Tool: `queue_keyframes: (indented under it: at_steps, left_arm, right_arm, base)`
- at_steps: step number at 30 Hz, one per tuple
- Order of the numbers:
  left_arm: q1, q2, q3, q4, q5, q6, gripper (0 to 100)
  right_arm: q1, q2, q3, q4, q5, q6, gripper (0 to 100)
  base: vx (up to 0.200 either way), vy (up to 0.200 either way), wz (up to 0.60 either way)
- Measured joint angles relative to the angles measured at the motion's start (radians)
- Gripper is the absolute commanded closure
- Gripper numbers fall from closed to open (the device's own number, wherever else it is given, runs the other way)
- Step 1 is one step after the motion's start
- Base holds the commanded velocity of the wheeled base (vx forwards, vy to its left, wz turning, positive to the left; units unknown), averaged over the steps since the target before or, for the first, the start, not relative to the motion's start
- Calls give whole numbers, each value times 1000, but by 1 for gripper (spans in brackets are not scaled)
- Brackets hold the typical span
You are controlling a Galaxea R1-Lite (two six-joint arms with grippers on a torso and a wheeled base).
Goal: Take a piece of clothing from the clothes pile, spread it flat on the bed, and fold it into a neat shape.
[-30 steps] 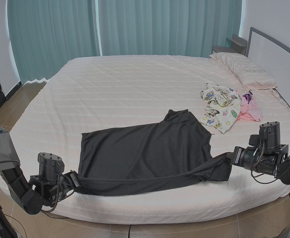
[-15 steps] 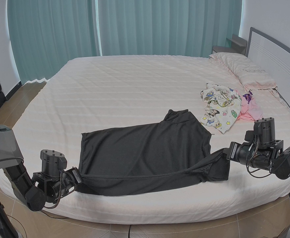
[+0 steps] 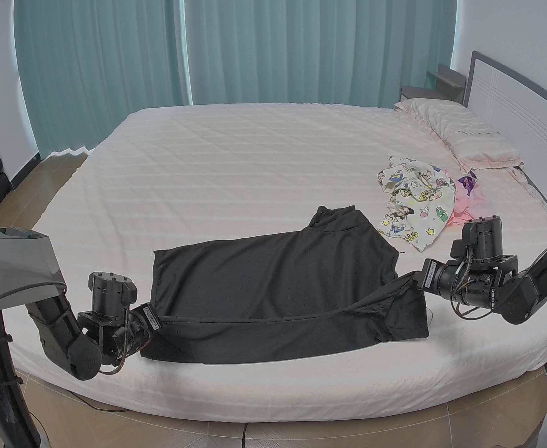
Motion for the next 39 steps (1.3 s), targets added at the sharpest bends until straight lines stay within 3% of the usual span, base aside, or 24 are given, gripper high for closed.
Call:
queue_keyframes:
  at_steps: [21,39]
  left_arm:
    - [31,99,-196,159,-2,5,100]
    - [46,155,-290,220,-6,4,100]
  right_arm:
    - [-10,170,-159,-21,8,2,100]
    - [-11,252,-209,-58,8,-2,100]
  base:
    - [0,0,0]
    - [0,0,0]
